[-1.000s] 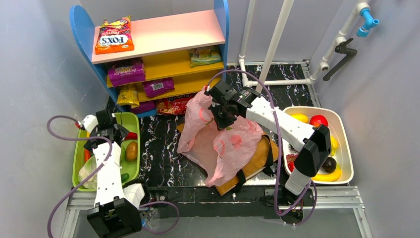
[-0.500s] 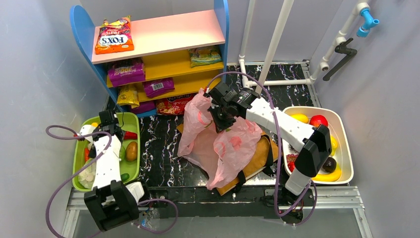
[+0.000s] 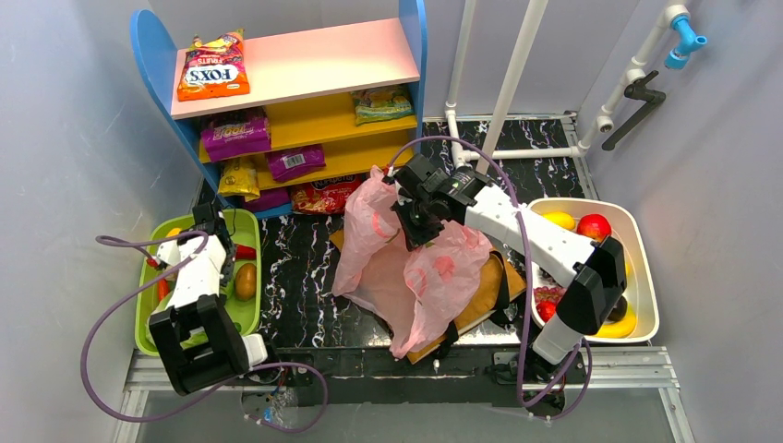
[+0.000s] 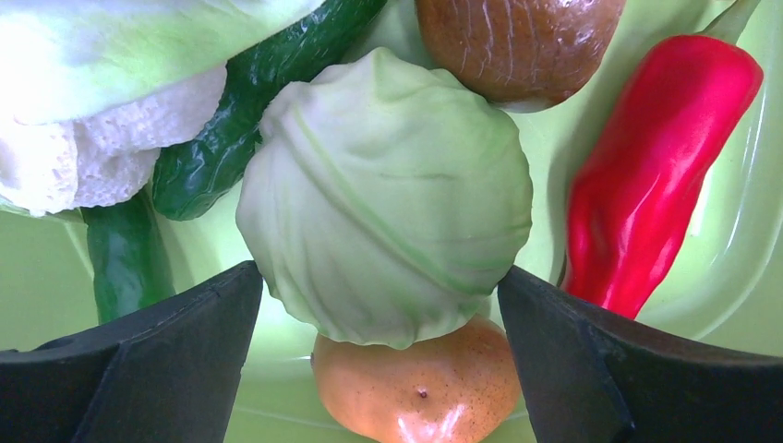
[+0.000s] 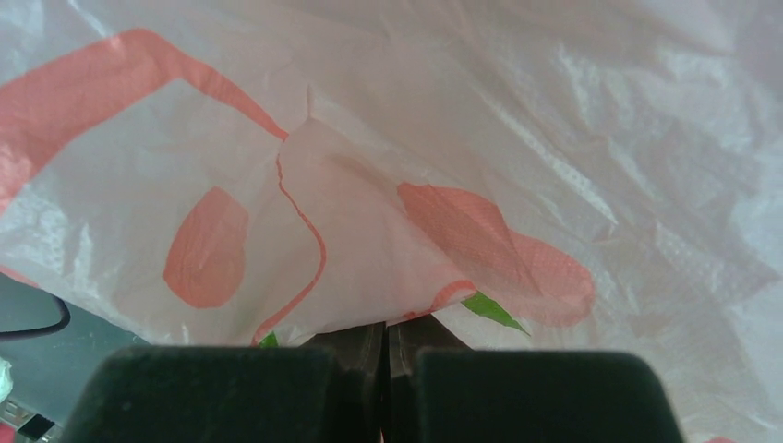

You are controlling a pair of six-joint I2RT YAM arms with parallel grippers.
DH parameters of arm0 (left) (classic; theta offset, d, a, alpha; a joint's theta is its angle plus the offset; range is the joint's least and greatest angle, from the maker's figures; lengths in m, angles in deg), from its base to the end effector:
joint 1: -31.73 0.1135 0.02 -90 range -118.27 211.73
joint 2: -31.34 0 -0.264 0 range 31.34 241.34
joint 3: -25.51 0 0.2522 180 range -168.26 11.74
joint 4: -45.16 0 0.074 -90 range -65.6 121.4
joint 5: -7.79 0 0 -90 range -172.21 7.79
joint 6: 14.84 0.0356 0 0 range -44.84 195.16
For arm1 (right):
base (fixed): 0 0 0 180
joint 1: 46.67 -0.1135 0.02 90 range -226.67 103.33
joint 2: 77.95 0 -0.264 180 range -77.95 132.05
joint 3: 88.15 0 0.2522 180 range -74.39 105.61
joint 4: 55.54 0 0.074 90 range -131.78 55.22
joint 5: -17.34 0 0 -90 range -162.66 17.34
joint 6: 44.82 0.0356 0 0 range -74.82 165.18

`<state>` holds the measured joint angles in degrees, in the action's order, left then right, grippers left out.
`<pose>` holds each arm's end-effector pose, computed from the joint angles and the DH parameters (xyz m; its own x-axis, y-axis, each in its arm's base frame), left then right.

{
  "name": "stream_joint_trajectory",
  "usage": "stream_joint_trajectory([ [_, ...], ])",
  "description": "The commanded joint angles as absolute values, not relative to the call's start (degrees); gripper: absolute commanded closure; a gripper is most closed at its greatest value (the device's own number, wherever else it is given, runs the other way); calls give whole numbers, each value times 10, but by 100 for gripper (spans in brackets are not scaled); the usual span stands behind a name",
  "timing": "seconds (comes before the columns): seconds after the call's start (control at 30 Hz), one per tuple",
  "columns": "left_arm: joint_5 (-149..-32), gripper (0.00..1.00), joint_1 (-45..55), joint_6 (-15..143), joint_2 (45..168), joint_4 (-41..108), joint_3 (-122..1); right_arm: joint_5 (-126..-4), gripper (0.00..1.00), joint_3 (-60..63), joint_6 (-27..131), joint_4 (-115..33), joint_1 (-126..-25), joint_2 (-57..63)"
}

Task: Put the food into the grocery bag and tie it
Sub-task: Pick up the fake vegetable from the bin, then place the fake vegetable into the grocery bag.

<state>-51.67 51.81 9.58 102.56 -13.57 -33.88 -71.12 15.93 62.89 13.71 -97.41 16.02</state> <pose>0.1973 0.0914 0.2130 0.0477 -0.8175 -0.5739 -0.9944 0.0156 -0.1049 0.2162 0.2660 0.3271 -0.7556 -0.4440 -0.4816 -0.5804 0.7947 0.1780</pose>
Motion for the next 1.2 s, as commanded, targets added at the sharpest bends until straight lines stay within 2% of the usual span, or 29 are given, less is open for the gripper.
stream_joint_trajectory([
  [0.0, -510, 2, 522, 71, 1032, -147, -327, -711, 99, 154, 618, 136, -972, 132],
  [0.03, -509, 4, 522, 71, 1030, -145, -325, -711, 99, 152, 618, 136, -972, 131],
  [0.07, -509, 13, 523, 71, 1028, -145, -324, -710, 99, 150, 618, 136, -972, 130],
  [0.17, -510, 55, 524, 69, 1013, -133, -311, -708, 99, 149, 618, 135, -972, 127],
  [0.2, -515, 65, 525, 68, 1007, -129, -306, -707, 99, 149, 618, 136, -972, 127],
  [0.27, -520, 78, 525, 66, 997, -128, -301, -707, 99, 149, 618, 135, -972, 126],
  [0.33, -521, 83, 525, 67, 988, -134, -303, -707, 99, 149, 618, 137, -972, 125],
  [0.6, -541, 90, 525, 118, 938, -172, -338, -712, 99, 158, 621, 139, -972, 113],
  [0.83, -578, 93, 526, 241, 846, -146, -347, -714, 99, 180, 637, 140, -972, 106],
  [0.93, -673, 100, 526, 331, 808, -90, -349, -719, 99, 188, 647, 140, -972, 107],
  [1.17, -885, 100, 525, 455, 746, -53, -376, -714, 99, 193, 686, 130, -965, 106],
])
